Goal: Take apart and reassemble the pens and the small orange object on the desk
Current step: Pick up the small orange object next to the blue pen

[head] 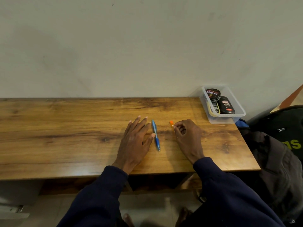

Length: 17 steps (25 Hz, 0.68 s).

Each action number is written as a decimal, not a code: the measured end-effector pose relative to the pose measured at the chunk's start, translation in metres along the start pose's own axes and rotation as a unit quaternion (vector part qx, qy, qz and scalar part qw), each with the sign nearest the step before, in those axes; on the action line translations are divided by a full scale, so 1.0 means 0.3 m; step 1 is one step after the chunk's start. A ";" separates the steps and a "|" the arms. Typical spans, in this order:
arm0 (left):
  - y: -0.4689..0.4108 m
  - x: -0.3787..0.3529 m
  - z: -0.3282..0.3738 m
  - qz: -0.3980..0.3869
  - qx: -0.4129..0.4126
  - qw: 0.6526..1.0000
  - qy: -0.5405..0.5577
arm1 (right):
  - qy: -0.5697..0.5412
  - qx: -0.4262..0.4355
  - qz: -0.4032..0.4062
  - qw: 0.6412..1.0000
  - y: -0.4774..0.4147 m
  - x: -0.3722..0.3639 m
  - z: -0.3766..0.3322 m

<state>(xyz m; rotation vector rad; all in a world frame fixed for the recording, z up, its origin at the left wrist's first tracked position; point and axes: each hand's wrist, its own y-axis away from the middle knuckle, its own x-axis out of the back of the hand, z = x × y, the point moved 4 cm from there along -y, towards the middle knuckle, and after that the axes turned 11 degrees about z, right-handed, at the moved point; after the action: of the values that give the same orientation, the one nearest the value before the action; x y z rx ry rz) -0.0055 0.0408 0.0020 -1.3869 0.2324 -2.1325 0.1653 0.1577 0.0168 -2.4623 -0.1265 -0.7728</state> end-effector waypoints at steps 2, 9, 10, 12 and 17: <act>-0.001 0.003 -0.011 0.002 0.005 1.000 0.001 | -0.005 0.020 -0.014 1.000 -0.002 -0.016 -0.021; 0.009 0.009 -0.040 0.011 0.015 1.000 -0.002 | 0.053 0.025 -0.117 0.991 0.003 -0.148 -0.121; 0.007 0.011 -0.040 0.012 0.020 1.000 0.007 | 0.074 0.017 -0.123 0.990 0.004 -0.160 -0.127; 0.008 0.016 -0.038 0.010 0.028 0.999 0.025 | 0.111 0.001 -0.136 0.985 0.006 -0.172 -0.131; 0.002 0.059 -0.009 0.041 0.049 0.993 0.100 | 0.102 -0.053 -0.137 0.984 0.013 -0.142 -0.124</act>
<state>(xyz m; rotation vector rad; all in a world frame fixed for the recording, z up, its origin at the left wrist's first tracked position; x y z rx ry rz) -0.0127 0.0302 0.0142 -1.0899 0.2540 -2.1852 0.1122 0.1378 0.0167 -2.4771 -0.3606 -1.1731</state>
